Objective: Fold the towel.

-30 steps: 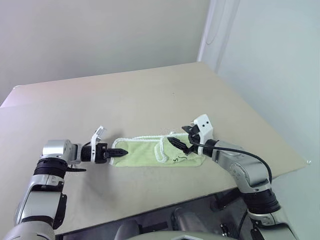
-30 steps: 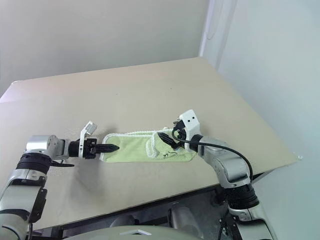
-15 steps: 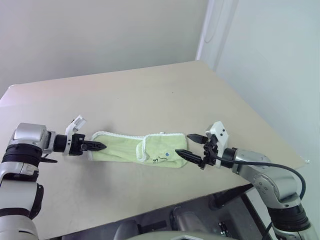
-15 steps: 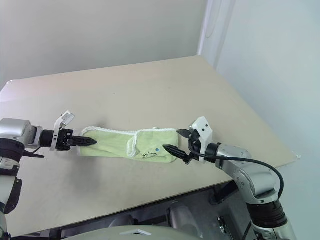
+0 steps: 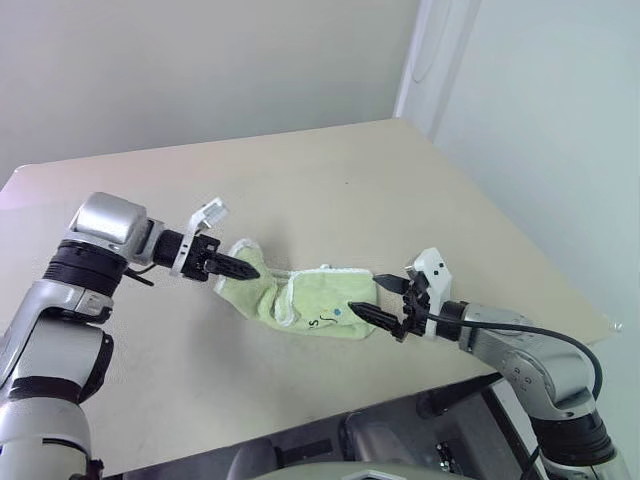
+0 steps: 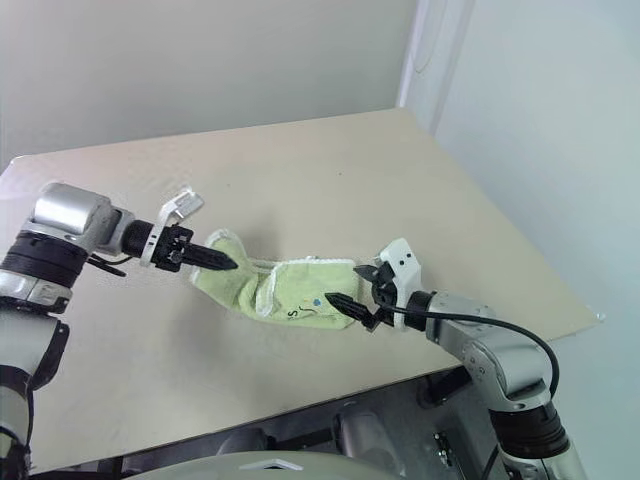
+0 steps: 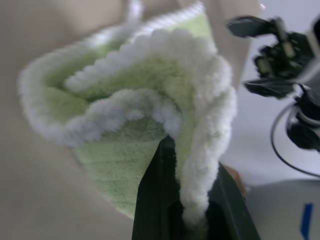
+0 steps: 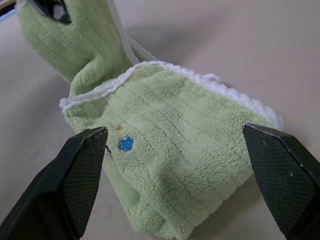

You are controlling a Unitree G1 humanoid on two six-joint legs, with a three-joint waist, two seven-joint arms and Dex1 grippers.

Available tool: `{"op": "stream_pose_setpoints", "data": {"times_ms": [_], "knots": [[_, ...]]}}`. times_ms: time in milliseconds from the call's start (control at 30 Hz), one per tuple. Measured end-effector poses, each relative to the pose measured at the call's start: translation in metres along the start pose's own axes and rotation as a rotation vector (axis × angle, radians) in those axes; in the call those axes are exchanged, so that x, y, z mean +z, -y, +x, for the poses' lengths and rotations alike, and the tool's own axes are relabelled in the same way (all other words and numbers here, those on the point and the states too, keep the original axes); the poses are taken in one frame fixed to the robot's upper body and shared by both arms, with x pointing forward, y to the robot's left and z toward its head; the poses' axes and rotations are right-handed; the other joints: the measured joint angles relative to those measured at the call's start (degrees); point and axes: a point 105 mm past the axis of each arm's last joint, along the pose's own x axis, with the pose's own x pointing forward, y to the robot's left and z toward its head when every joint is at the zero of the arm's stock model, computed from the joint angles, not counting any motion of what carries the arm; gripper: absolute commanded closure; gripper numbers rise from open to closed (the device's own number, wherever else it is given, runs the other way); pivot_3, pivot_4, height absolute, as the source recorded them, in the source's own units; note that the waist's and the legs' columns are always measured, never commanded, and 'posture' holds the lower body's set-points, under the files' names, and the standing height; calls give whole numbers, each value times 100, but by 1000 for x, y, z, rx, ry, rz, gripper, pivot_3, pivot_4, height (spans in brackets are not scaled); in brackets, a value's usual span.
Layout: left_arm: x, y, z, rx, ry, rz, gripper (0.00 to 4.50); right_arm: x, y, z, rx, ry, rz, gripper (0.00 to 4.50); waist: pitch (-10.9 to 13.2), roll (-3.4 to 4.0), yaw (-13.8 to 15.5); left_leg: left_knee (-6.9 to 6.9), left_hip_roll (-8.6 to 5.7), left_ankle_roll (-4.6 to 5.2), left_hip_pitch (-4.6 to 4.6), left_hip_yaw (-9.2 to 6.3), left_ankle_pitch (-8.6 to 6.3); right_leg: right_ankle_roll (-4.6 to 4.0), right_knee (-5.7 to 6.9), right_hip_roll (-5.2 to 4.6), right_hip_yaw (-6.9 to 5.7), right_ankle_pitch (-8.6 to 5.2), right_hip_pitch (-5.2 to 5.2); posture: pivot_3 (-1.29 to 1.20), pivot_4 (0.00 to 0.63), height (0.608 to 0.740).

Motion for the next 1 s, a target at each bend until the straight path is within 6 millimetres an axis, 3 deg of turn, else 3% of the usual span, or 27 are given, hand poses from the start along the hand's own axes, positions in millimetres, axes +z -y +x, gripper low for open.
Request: {"op": "stream_pose_setpoints", "data": {"times_ms": [167, 267, 733, 1000], "knots": [[11, 17, 19, -78, -64, 64, 4481, 7, -2, -11, -19, 52, 16, 0, 0, 0, 26, 10, -1, 0, -10, -1, 0, 0, -5, -1, 1, -1, 3, 0, 0, 740], [12, 25, 36, -135, -139, 100, 4481, 1, -1, -21, -43, 40, 29, 0, 0, 0, 20, 13, -2, 0, -53, -1, 0, 0, -10, -1, 2, -1, 2, 0, 0, 740], [12, 22, 107, -157, -324, 183, 4481, -13, -1, -27, -133, 20, 69, 0, 2, 4, 12, 66, -3, 14, -62, 1, -7, 0, 5, 2, 9, -1, 1, 0, 0, 740], [20, 32, 120, -199, -297, 160, 4481, -17, -2, -29, -153, 17, 85, 0, 2, 3, 7, 72, -5, 15, -60, 0, -8, 1, 13, 2, 13, 0, 10, 0, 0, 740]]}}
